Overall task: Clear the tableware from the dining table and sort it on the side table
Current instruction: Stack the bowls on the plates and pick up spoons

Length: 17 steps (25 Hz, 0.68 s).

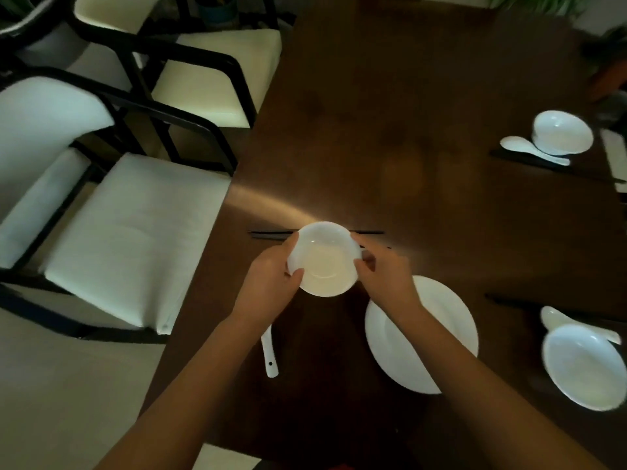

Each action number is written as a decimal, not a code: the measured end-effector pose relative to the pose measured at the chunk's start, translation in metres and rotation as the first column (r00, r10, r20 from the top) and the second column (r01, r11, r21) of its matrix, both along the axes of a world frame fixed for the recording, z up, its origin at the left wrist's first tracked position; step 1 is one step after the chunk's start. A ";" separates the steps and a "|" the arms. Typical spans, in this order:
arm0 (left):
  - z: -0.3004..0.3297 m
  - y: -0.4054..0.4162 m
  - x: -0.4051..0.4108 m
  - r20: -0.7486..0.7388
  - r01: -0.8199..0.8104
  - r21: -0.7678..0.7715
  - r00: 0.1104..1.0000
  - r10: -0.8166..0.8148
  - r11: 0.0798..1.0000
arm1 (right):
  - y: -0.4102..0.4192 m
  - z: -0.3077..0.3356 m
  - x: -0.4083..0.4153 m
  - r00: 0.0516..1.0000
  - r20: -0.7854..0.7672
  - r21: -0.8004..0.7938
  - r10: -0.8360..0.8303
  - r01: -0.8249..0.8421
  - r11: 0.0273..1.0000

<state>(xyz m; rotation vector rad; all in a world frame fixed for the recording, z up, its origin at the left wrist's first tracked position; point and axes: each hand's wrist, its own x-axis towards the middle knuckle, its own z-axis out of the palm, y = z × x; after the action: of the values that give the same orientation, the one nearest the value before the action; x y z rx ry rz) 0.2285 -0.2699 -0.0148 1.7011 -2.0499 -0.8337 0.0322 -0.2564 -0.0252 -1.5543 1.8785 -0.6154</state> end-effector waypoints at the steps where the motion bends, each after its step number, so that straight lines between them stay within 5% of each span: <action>1: 0.004 0.008 -0.014 -0.026 0.038 0.005 0.999 -0.038 0.999 | 0.015 0.004 -0.016 0.999 -0.005 -0.002 -0.041 0.041 0.999; 6: 0.001 0.048 -0.084 -0.106 0.253 0.138 0.965 -0.240 0.958 | 0.096 0.005 -0.082 0.962 -0.012 0.113 -0.273 0.273 0.955; 17: -0.030 0.069 -0.124 0.073 0.349 0.252 0.923 -0.377 0.903 | 0.143 -0.017 -0.111 0.925 0.062 0.135 -0.375 0.365 0.921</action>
<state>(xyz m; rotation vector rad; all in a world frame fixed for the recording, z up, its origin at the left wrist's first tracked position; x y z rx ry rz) 0.1042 -0.2004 -0.0444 1.5311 -2.4865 -1.1561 -0.0789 -0.1135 -0.0419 -1.0825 2.1184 -0.7049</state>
